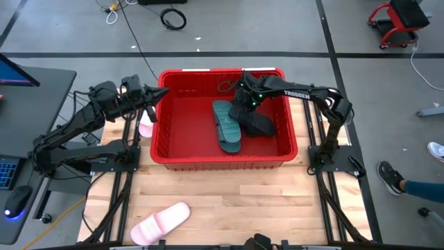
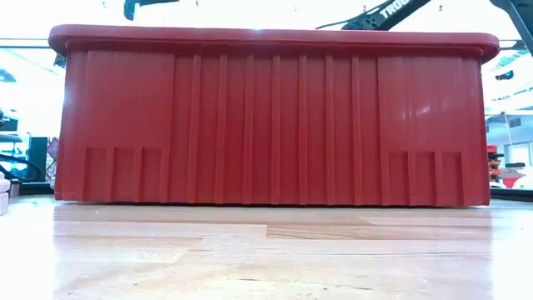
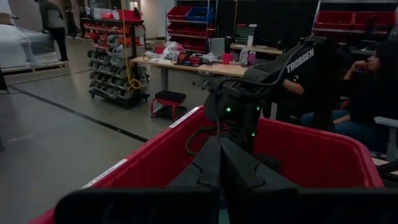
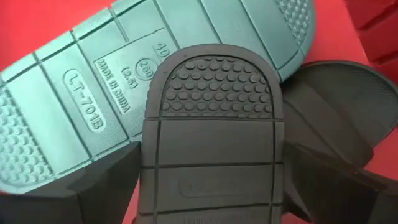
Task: Pick and place slides into bin
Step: Put the black slide into the red bin, then put the top pink slide into the red bin
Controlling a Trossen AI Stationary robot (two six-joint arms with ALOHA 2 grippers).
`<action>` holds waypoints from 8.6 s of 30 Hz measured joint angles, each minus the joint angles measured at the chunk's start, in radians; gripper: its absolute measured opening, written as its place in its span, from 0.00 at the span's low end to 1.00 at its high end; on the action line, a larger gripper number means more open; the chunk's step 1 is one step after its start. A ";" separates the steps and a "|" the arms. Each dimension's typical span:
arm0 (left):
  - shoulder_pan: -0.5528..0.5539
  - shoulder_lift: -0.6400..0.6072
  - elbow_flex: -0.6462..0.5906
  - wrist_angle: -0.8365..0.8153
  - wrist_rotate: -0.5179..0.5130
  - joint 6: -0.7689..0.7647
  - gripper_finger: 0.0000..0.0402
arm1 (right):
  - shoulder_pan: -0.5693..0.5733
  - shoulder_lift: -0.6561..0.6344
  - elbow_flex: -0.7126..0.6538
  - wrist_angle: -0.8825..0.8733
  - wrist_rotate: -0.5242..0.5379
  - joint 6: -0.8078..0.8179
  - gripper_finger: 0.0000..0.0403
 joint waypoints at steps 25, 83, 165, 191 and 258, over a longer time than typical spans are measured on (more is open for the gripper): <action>0.000 0.000 0.000 0.001 -0.026 0.006 0.03 | -0.034 0.021 0.000 -0.031 -0.075 0.058 0.98; -0.001 -0.001 0.000 0.047 0.004 0.007 0.04 | -0.011 -0.023 -0.002 -0.060 0.359 0.946 0.85; 0.000 0.000 0.000 -0.060 -0.058 0.074 0.01 | 0.044 -0.081 -0.109 0.009 0.351 0.951 0.08; 0.000 -0.002 0.031 -0.063 -0.060 -0.001 0.05 | 0.037 -0.178 -0.201 0.202 0.386 0.963 0.02; 0.621 0.163 -0.109 -0.883 -0.099 -1.511 0.24 | 0.113 -0.343 -0.199 0.205 0.436 0.790 0.04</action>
